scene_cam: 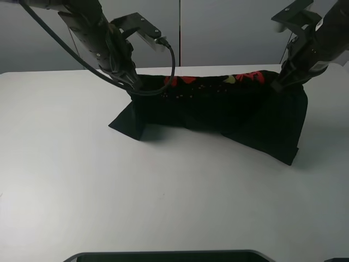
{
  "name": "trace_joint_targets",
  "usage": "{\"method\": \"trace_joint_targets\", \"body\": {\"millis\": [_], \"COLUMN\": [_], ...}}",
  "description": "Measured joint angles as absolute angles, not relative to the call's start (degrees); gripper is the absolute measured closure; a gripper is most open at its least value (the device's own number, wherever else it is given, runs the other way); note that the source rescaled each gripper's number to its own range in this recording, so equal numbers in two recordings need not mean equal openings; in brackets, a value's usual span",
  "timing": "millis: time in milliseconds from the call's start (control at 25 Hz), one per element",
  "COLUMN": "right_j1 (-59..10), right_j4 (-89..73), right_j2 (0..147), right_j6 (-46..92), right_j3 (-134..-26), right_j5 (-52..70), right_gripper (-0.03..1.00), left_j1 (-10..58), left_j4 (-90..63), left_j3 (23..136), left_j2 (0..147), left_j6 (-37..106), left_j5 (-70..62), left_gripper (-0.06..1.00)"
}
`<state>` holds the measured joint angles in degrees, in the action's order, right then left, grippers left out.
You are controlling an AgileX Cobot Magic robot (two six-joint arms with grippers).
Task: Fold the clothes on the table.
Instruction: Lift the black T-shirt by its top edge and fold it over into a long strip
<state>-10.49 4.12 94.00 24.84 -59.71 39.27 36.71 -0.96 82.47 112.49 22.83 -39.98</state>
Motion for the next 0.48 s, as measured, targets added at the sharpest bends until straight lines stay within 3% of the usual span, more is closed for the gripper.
{"method": "trace_joint_targets", "body": {"millis": [200,240,320,400,480], "right_j1": [-10.49,-10.49,-10.49,-10.49,-10.49], "right_j4": [5.26,5.26,5.26,5.26,5.26], "right_j2": [99.4,100.45,102.1,103.31,103.57], "right_j6": [22.75,22.22,21.67,21.33,19.62], "right_j3": [-59.71,-59.71,-59.71,-59.71,-59.71], "right_j5": [34.19,32.8,30.58,29.3,29.05], "right_gripper": [0.97,0.97,0.92,0.74,0.34], "left_j1": [34.24,34.1,33.86,33.86,33.86], "left_j4": [-2.86,-2.95,-2.99,-3.09,-3.09], "left_j3": [82.47,82.47,82.47,82.47,82.47], "left_j2": [115.09,115.54,116.51,117.5,118.04], "left_j6": [21.78,21.78,21.78,21.39,19.22], "left_j5": [-35.27,-34.57,-33.16,-31.9,-30.64], "left_gripper": [0.91,0.89,0.75,0.49,0.12]}}
